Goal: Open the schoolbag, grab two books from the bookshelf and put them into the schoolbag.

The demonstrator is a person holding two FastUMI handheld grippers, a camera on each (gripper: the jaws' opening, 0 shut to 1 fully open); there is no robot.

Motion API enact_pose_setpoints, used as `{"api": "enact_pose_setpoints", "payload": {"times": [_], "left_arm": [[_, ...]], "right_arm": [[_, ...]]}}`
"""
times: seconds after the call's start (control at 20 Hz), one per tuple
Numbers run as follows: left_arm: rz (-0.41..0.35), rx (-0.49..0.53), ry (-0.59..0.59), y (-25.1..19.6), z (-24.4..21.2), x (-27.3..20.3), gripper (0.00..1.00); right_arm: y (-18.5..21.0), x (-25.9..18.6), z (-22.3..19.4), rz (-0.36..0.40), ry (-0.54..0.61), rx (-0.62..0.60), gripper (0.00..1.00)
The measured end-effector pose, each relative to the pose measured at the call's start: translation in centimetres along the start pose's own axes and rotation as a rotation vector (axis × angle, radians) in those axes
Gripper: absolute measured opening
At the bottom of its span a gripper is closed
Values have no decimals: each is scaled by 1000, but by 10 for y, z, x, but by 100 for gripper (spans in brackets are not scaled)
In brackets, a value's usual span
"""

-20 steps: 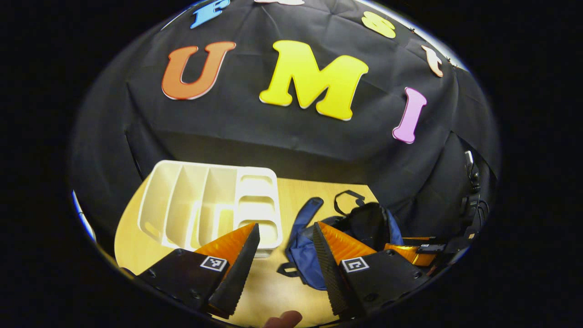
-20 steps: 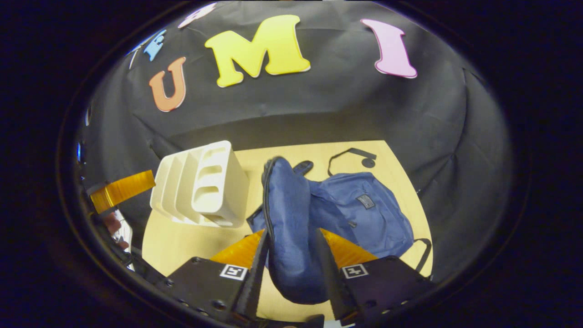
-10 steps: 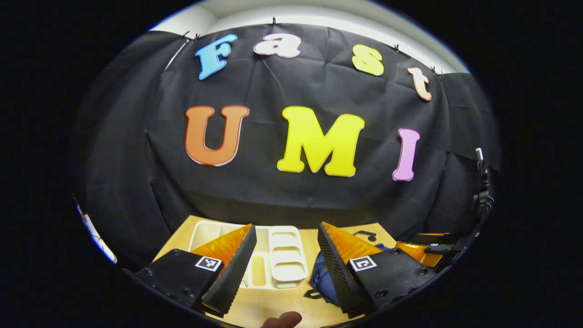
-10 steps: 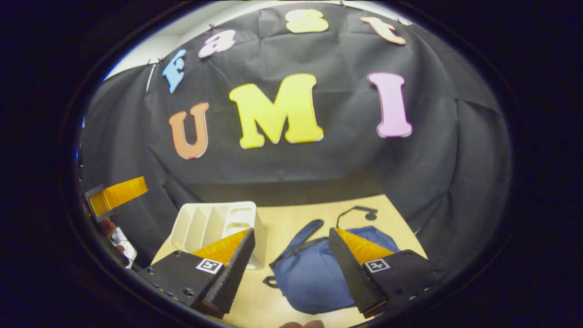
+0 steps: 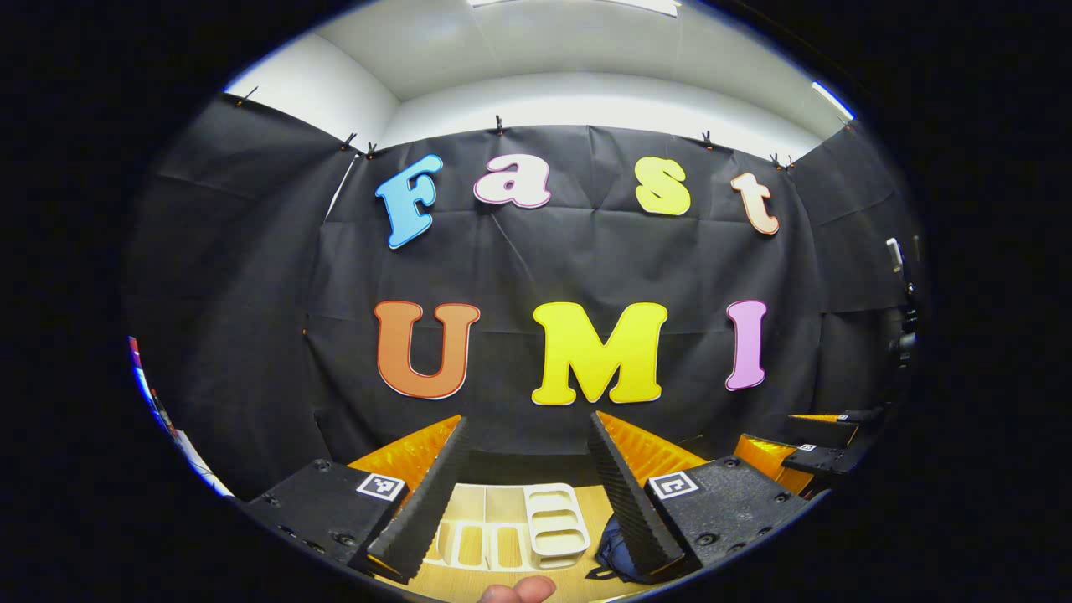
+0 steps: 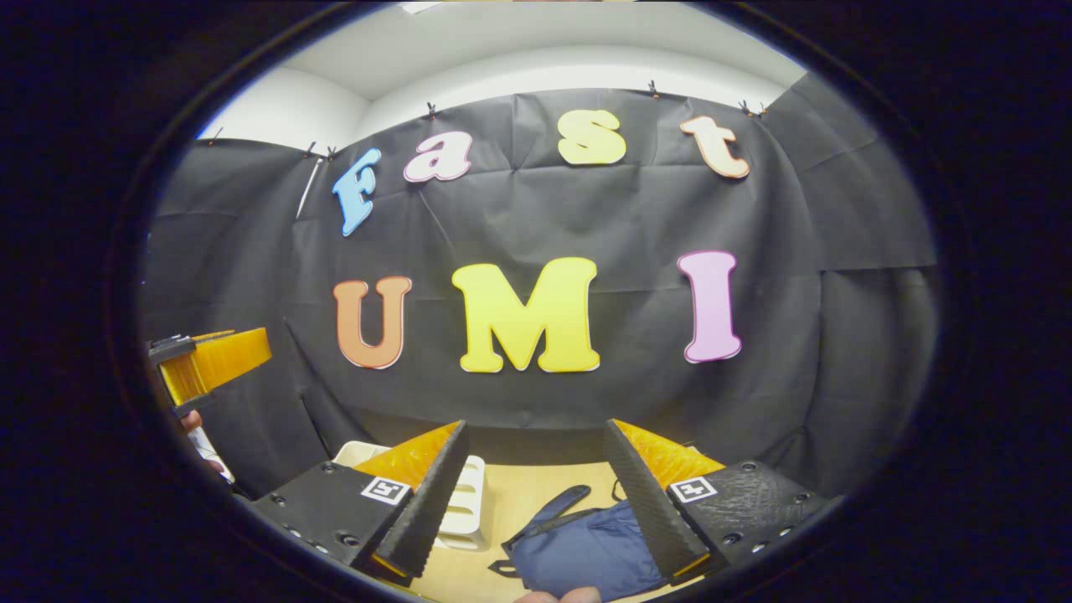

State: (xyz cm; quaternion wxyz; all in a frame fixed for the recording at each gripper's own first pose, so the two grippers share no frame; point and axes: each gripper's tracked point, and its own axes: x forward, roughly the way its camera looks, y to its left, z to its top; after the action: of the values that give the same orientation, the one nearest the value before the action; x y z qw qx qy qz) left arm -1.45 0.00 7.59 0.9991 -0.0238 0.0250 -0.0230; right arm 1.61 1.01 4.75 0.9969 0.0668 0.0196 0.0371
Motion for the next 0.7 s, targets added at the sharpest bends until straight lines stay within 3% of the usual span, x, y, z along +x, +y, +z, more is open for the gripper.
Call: {"api": "enact_pose_setpoints", "payload": {"times": [0.3,0.7], "left_arm": [[9,25,13,7,-13,-10,90],[6,11,34,6,-21,-9,90]], "right_arm": [[1,-17,13,-30,-73,-77,94],[3,-30,14,-26,-101,-80,94]]}}
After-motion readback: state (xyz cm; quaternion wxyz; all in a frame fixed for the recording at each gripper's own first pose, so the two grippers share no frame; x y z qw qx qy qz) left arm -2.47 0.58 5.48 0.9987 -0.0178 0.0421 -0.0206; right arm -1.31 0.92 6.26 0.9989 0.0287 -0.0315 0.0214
